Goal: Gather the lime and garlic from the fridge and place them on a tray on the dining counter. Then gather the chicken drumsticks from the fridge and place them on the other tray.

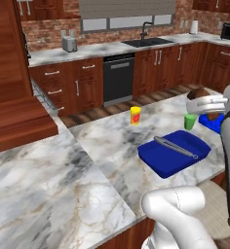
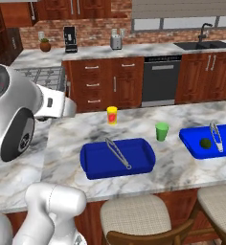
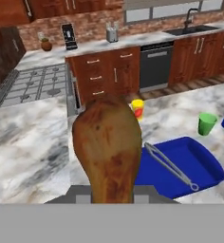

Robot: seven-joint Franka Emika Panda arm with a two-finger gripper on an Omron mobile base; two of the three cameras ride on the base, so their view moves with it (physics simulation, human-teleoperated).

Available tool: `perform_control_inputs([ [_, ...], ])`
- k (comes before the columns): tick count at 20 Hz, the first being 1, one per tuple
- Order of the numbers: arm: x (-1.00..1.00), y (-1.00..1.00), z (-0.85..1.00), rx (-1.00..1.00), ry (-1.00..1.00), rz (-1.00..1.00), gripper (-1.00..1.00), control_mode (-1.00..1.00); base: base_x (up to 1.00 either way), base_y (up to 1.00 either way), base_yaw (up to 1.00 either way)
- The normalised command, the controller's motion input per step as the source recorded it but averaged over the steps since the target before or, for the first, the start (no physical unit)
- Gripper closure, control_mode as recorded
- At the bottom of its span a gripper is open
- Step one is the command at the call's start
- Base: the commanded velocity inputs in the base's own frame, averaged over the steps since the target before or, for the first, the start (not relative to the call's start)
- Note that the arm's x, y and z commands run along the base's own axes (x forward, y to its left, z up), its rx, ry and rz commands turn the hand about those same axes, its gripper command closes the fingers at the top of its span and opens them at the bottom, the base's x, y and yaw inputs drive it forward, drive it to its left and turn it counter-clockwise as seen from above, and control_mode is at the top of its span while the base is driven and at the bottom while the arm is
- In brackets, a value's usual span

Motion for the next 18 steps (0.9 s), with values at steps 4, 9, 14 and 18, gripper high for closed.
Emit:
perform_control_inputs([
  [4, 0.99, -0.6, -0.43, 0.0, 0.37, -0.05, 1.0, -1.0, 0.0, 0.0, 0.0],
  [9, 0.99, -0.52, -0.47, 0.0, 0.33, 0.0, 1.0, -1.0, 0.0, 0.0, 0.0],
  [14, 0.57, -0.38, -0.74, -0.01, 0.04, 0.02, 1.0, -1.0, 0.0, 0.0, 0.0],
  [18, 0.57, -0.37, -0.87, -0.03, 0.0, 0.03, 1.0, -1.0, 0.0, 0.0, 0.0],
])
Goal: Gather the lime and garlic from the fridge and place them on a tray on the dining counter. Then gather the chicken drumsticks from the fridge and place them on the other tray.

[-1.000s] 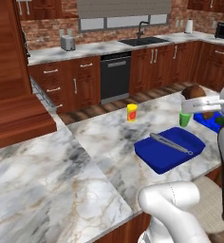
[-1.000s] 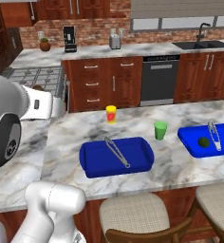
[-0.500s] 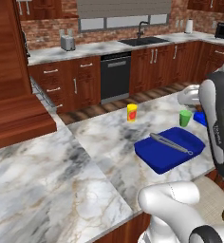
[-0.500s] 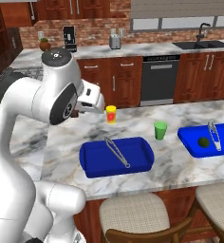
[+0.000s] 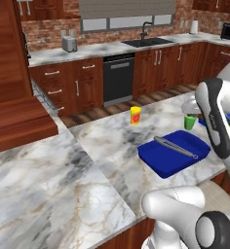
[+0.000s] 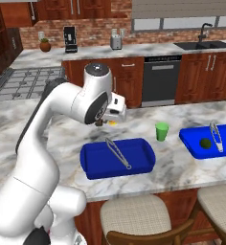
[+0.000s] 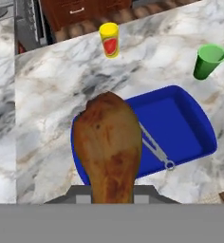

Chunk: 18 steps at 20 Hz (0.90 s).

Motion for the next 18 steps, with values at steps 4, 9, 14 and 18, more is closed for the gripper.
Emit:
perform_control_inputs([
  [4, 0.53, -0.3, -0.79, -0.08, 0.05, 0.01, 1.0, -1.0, 0.0, 0.0, 0.0],
  [9, 0.52, -0.23, -0.83, -0.12, -0.03, 0.04, 1.0, -1.0, 0.0, 0.0, 0.0],
  [14, 0.44, -0.41, -0.58, -0.01, -0.04, 0.07, 1.0, -1.0, 0.0, 0.0, 0.0],
  [18, 0.32, -0.47, -0.31, -0.03, 0.01, 0.07, 1.0, -1.0, 0.0, 0.0, 0.0],
])
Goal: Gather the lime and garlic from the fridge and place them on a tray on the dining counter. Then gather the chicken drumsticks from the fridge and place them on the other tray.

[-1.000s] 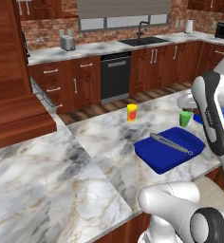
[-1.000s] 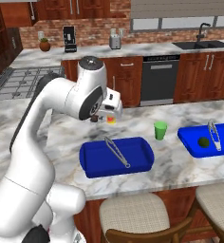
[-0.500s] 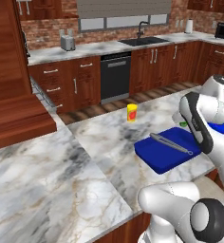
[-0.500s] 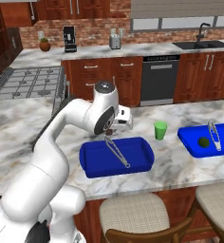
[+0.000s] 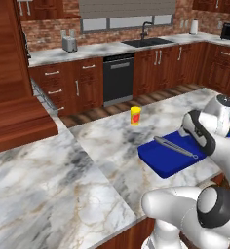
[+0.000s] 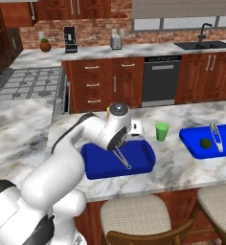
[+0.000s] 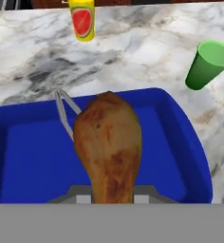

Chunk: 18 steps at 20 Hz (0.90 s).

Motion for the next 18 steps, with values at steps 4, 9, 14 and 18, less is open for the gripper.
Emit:
perform_control_inputs([
  [4, 0.22, -0.46, -0.19, -0.02, 0.01, 0.04, 1.0, -1.0, 0.0, 0.0, 0.0],
  [9, 0.11, -0.38, -0.06, -0.01, 0.12, 0.03, 1.0, -1.0, 0.0, 0.0, 0.0],
  [14, 0.1, -0.16, -0.26, -0.05, -0.01, 0.06, 1.0, -1.0, 0.0, 0.0, 0.0],
  [18, 0.34, 0.0, -0.52, -0.05, -0.15, 0.07, 1.0, -1.0, 0.0, 0.0, 0.0],
])
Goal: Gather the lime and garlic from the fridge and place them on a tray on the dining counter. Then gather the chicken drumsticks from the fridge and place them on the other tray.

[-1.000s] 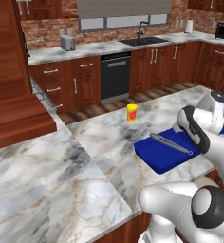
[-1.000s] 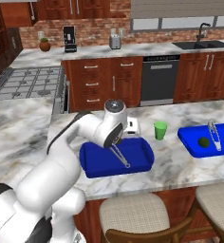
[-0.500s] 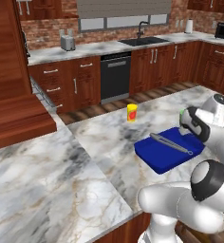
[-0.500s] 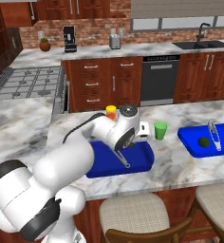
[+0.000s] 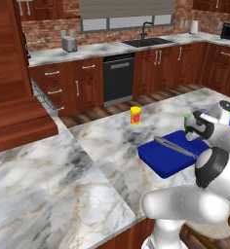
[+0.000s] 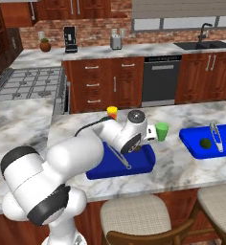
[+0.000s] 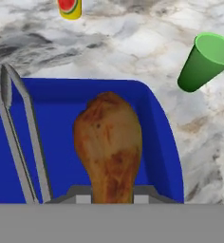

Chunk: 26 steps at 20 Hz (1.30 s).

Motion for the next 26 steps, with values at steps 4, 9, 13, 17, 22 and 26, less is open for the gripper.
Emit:
perform_control_inputs([
  [4, 0.12, -0.05, -0.4, -0.02, -0.01, 0.03, 1.0, -1.0, 0.0, 0.0, 0.0],
  [9, 0.01, -0.01, -0.18, 0.0, 0.16, 0.0, 1.0, -1.0, 0.0, 0.0, 0.0],
  [13, 0.09, 0.0, -0.17, 0.0, 0.18, 0.0, 1.0, -1.0, 0.0, 0.0, 0.0],
  [17, 0.12, 0.0, -0.17, 0.0, 0.03, 0.0, 1.0, -1.0, 0.0, 0.0, 0.0],
  [22, 0.0, -0.01, -0.23, 0.0, 0.0, 0.04, 1.0, -1.0, 0.0, 0.0, 0.0],
  [26, 0.11, -0.01, -0.21, 0.0, 0.0, 0.06, 1.0, -1.0, 0.0, 0.0, 0.0],
])
